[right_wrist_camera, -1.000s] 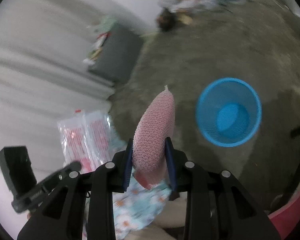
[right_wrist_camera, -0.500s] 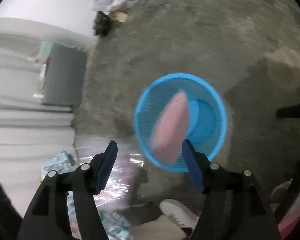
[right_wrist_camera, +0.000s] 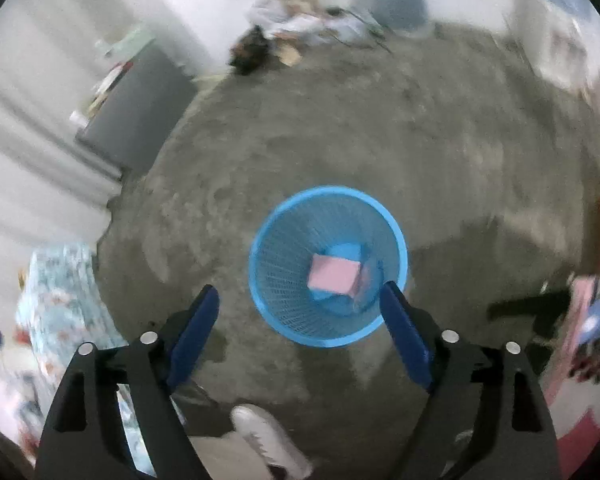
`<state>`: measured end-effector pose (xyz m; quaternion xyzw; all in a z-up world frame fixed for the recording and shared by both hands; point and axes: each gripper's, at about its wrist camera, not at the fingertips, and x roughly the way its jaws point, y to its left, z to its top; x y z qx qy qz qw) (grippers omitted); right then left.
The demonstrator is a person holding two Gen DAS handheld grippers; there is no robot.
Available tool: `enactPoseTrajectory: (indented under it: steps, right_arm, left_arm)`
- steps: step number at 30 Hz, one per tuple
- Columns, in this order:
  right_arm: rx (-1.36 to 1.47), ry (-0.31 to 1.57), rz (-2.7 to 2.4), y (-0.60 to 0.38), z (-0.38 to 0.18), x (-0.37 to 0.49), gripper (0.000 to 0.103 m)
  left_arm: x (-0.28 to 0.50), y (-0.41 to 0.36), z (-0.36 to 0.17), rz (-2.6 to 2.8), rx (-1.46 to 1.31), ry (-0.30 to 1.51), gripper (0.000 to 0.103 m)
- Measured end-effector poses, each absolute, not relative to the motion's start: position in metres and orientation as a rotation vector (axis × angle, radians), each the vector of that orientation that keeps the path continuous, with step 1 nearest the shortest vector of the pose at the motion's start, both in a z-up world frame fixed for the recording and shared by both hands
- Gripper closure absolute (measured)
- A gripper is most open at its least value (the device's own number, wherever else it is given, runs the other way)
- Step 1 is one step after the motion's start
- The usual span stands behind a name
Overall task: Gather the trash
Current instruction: 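Open the right gripper over the blue wastebasket to drop the pink packet, then return the right gripper to the table and grasp the yellow snack wrapper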
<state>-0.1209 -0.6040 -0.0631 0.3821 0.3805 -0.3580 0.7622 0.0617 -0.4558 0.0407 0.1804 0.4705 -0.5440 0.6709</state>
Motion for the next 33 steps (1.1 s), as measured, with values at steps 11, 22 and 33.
enactPoseTrajectory:
  steps: [11, 22, 33]
  right_arm:
    - [0.296, 0.769, -0.737, -0.482, 0.052, -0.035, 0.006]
    - [0.069, 0.651, -0.432, -0.358, 0.122, 0.021, 0.006]
    - [0.224, 0.652, -0.078, -0.309, 0.154, 0.08, 0.006]
  left_arm:
    - [0.082, -0.24, 0.109, -1.001, 0.173, 0.968, 0.019]
    - [0.11, -0.054, 0.141, -0.632, 0.055, 0.839, 0.009]
    - [0.155, 0.055, 0.135, -0.542, -0.158, 0.825, 0.009]
